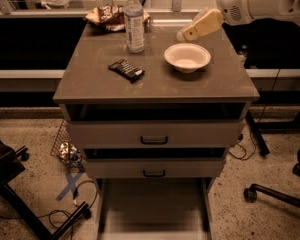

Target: Place blue plastic bottle into bottom drawer

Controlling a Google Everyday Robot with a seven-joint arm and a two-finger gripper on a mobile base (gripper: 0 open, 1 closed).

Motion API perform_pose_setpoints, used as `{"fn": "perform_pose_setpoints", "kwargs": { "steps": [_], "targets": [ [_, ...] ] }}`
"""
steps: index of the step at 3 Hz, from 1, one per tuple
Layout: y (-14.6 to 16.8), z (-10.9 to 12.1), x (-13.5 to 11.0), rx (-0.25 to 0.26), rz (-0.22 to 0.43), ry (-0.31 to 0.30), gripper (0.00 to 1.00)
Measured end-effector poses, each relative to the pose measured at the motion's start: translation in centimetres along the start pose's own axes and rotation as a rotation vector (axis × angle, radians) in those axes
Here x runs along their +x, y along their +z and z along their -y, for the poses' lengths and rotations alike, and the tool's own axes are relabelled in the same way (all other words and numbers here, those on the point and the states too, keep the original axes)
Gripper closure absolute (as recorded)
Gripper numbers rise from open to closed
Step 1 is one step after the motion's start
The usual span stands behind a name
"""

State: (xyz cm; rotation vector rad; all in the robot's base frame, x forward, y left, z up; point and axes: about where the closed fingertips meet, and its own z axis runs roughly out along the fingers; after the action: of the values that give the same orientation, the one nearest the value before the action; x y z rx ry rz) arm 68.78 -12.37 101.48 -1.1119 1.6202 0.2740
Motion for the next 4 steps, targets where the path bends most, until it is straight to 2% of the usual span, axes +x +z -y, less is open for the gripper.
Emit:
{"fn": "perform_pose_setpoints", "kwargs": {
  "steps": [1, 2, 3, 4],
  "targets": [
    [0.0, 0.0, -0.1, 0.0, -0.001, -0.001, 0.0],
    [2.6, 0.2, 0.7, 0.017, 0.051, 0.03, 0.0],
    [8.3, 1.7, 1.3, 0.062, 0.164, 0.061, 0.0],
    [12.4, 3.5, 1.8, 0.108, 0.244, 0.085, 0.0]
  ]
}}
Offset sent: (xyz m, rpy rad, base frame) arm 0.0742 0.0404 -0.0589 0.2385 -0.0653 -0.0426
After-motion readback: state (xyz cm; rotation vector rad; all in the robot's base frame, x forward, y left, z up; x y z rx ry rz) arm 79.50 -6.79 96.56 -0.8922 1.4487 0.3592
